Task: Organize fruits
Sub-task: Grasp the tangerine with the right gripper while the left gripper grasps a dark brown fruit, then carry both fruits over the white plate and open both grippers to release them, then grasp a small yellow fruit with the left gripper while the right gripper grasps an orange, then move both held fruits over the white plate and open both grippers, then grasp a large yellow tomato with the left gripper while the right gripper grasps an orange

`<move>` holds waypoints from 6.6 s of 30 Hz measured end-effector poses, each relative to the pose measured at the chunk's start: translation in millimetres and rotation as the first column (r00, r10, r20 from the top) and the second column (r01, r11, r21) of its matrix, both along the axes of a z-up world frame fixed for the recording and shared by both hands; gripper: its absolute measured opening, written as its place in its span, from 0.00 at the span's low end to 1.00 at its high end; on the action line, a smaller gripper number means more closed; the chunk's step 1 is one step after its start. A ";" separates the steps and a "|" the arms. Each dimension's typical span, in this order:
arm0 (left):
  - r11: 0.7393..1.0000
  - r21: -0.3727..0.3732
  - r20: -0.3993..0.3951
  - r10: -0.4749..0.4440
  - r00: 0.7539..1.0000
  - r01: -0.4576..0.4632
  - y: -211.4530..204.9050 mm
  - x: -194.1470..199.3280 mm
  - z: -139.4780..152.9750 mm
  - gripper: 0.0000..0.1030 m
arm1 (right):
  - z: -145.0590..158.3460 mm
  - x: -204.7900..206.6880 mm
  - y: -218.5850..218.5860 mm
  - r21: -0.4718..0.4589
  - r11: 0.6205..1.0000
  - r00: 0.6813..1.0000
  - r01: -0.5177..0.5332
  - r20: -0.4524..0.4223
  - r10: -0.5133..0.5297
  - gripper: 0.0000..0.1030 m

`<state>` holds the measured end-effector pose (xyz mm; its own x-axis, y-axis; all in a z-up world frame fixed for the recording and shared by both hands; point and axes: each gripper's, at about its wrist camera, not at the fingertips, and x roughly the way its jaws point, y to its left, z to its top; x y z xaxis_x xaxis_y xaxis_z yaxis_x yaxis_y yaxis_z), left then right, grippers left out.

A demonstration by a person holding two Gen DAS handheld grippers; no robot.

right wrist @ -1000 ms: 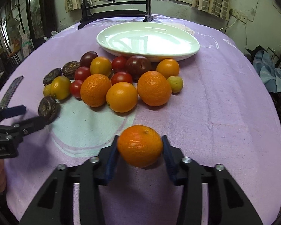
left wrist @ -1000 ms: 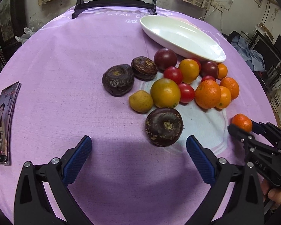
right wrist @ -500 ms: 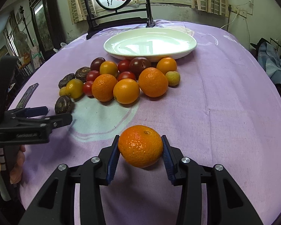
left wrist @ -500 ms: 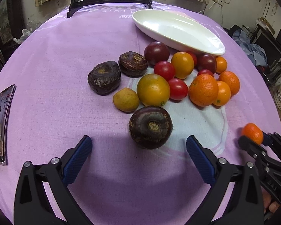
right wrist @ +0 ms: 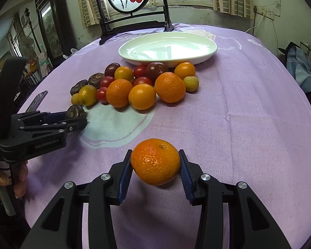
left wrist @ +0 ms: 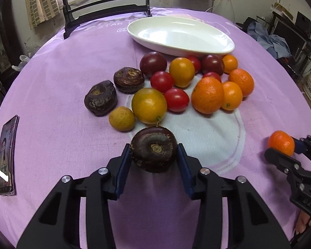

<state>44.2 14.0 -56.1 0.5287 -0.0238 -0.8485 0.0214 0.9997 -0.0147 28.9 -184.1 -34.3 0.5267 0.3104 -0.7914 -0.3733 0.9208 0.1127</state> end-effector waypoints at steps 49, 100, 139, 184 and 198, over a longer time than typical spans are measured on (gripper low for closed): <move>1.000 -0.029 0.190 0.010 0.982 -0.005 6.5 119.9 81.7 0.96 | 61.1 109.7 2.8 -0.053 0.999 0.979 -0.009 0.201 0.019 0.70; 0.981 -0.114 0.098 -0.143 0.985 0.154 17.2 2.9 31.8 0.27 | -8.1 45.4 50.5 -0.120 0.989 0.996 -0.081 -0.032 0.078 0.61; 0.988 -0.058 0.122 -0.134 0.983 0.142 -11.7 146.6 93.5 0.27 | 79.5 131.2 18.7 -0.023 1.000 0.983 -0.017 0.183 0.021 0.39; 0.999 -0.037 0.128 0.014 0.992 -0.010 34.7 6.8 31.8 0.93 | 5.4 30.9 -10.5 0.028 0.999 0.999 0.032 0.005 -0.032 0.76; 1.000 0.018 0.018 -0.005 1.000 0.004 21.6 41.3 -5.0 0.52 | 5.2 32.3 -3.4 0.032 1.000 1.000 0.000 0.003 0.000 0.76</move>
<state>85.5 35.6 -61.1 0.5436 -0.0110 -0.8393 0.0259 0.9997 0.0037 61.2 -187.5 -29.1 0.5289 0.3350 -0.7798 -0.3733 0.9170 0.1407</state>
